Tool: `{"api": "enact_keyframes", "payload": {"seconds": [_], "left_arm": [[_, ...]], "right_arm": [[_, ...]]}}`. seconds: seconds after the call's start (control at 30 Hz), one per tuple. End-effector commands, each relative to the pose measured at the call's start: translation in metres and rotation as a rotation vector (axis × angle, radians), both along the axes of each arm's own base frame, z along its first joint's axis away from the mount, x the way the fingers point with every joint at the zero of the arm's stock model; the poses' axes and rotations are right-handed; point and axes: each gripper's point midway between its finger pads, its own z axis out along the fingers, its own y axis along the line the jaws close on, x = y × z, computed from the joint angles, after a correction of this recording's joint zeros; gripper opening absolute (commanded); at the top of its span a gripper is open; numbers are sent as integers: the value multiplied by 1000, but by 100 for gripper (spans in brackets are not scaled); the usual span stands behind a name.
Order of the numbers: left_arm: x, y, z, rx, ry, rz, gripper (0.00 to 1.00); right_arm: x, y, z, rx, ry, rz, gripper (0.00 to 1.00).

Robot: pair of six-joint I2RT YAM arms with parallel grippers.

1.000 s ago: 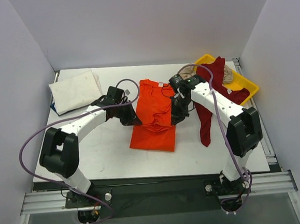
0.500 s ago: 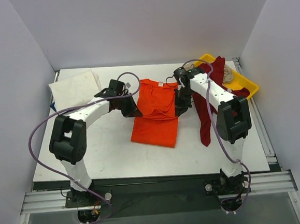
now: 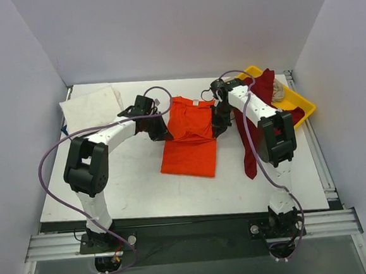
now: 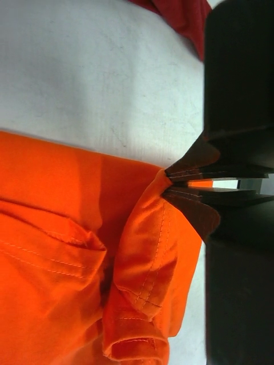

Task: Fold and stack the t-shirts
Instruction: Fold the folded rectangular tshirt in 1/3 of the way

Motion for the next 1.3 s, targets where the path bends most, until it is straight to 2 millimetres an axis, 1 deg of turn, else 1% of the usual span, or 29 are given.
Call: {"api": "enact_keyframes", "payload": {"seconds": [0.0, 0.03, 0.07, 0.1, 0.17, 0.23, 0.33, 0.37, 0.4, 0.43, 0.47, 0.5, 0.53, 0.57, 0.6, 0.63, 0.67, 0.7, 0.73, 0.77, 0.8, 0.83, 1.0, 1.03, 1.07, 1.13, 1.17, 1.2, 1.27], "left_arm": [[24, -3, 12, -1, -83, 0, 20], [25, -2, 13, 4, -89, 5, 33], [28, 1, 14, 20, -98, 15, 44], [30, 3, 23, 26, -127, 23, 59], [36, 9, 34, 56, -183, 41, 63], [35, 15, 64, 61, -276, 63, 64], [27, 13, 80, 65, -346, 65, 65], [17, 5, 78, 67, -366, 43, 65], [10, 1, 88, 55, -406, 26, 65], [2, -5, 87, 48, -420, 8, 64], [-7, -10, 79, 33, -429, -14, 64], [-22, -22, 80, 6, -446, -52, 64], [-29, -29, 78, -14, -457, -72, 64], [-39, -34, 70, -40, -466, -99, 63], [-52, -45, 66, -53, -470, -140, 63], [-58, -49, 62, -59, -477, -158, 62], [-60, -56, 64, -83, -514, -173, 61], [-69, -57, 52, -79, -502, -186, 61], [-77, -62, 49, -92, -504, -204, 61], [-77, -67, 53, -121, -534, -211, 61], [-83, -67, 43, -119, -525, -219, 60], [-85, -74, 46, -142, -551, -228, 60], [-94, -85, 18, -127, -549, -274, 60], [-95, -86, 15, -123, -554, -279, 60], [-96, -90, 8, -108, -556, -285, 60], [-98, -92, 1, -91, -563, -299, 60], [-96, -91, -3, -71, -567, -290, 60], [-101, -93, -10, -56, -564, -307, 60], [-102, -91, -18, -24, -562, -309, 60]], "right_arm": [[7, -6, 3, -8, 12, 16, 7], [9, -6, 5, 0, 13, 14, 17], [8, -3, 7, 17, 26, 19, 31], [11, -1, 14, 25, 15, 24, 38], [15, 3, 33, 45, -22, 32, 49], [18, 9, 59, 85, -80, 29, 53], [14, 15, 74, 101, -109, 40, 54], [10, 21, 79, 106, -120, 57, 53], [6, 26, 80, 108, -118, 68, 52], [3, 30, 81, 112, -119, 77, 52], [-4, 32, 78, 106, -107, 83, 52], [-10, 43, 76, 109, -107, 107, 52], [-12, 46, 73, 102, -106, 116, 51], [-16, 51, 67, 98, -95, 117, 51], [-21, 57, 60, 97, -84, 129, 51], [-23, 60, 55, 92, -73, 132, 51], [-24, 61, 51, 90, -67, 129, 51], [-24, 64, 43, 88, -58, 121, 51], [-25, 67, 39, 87, -55, 121, 51], [-25, 70, 35, 91, -49, 119, 51], [-24, 72, 31, 98, -49, 110, 51], [-24, 75, 29, 104, -46, 109, 51], [-24, 88, 13, 126, -16, 110, 51], [-24, 89, 10, 127, -9, 106, 51], [-26, 91, 4, 123, 4, 104, 51], [-26, 94, -1, 126, 14, 102, 51], [-27, 95, -6, 123, 24, 97, 51], [-27, 96, -9, 124, 25, 97, 51], [-27, 99, -14, 125, 35, 91, 51]]}}
